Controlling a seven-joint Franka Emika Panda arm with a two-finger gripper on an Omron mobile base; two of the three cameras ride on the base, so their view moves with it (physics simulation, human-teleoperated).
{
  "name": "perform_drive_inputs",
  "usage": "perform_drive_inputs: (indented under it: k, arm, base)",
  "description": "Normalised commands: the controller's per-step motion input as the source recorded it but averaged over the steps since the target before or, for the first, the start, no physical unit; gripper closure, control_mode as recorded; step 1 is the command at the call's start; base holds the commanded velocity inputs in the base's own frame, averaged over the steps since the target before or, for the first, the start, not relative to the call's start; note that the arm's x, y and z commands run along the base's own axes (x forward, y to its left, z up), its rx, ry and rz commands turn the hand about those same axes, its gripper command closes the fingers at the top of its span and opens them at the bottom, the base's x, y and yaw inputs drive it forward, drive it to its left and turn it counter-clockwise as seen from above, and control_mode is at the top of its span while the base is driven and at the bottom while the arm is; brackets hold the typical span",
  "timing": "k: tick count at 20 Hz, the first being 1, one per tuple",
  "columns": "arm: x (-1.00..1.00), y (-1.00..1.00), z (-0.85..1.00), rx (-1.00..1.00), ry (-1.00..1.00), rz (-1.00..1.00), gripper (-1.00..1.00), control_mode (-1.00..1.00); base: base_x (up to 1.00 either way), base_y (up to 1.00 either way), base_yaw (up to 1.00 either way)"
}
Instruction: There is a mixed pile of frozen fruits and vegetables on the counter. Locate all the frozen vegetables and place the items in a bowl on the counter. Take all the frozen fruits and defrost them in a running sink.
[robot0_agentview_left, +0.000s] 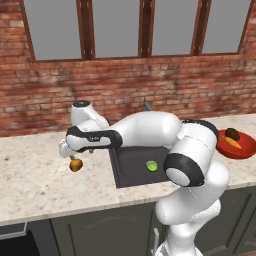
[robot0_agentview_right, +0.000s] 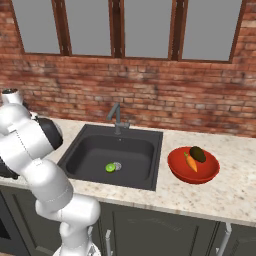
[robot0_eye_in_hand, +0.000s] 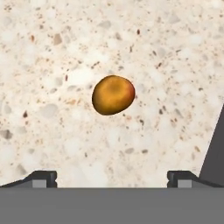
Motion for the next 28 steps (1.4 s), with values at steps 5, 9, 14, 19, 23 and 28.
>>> perform_drive_inputs:
  k: [5,9,14,19,23,28]
  arm:
    - [0.46,-0.05,-0.52,0.00,0.05,0.00,-1.00,-1.00]
    - [0.19,0.45,-0.03,-0.17,0.21,0.00,-1.00,-1.00]
    - [0.27,0.41,-0.03,-0.19,0.16,0.01,-1.00,-1.00]
    - [0.37,0.22,-0.18,-0.13,0.06,0.03,-1.00,-1.00]
    - [0.26,0.16,-0.34,-0.10,0.00,0.04,-1.00,-1.00]
    - [0.03,-0.02,-0.56,-0.01,0.01,0.01,-1.00,-1.00]
  base:
    - [0.00,0.00,0.00]
    - [0.00,0.00,0.00]
    - [0.00,0.00,0.00]
    - [0.00,0.00,0.00]
    - [0.00,0.00,0.00]
    - [0.00,0.00,0.00]
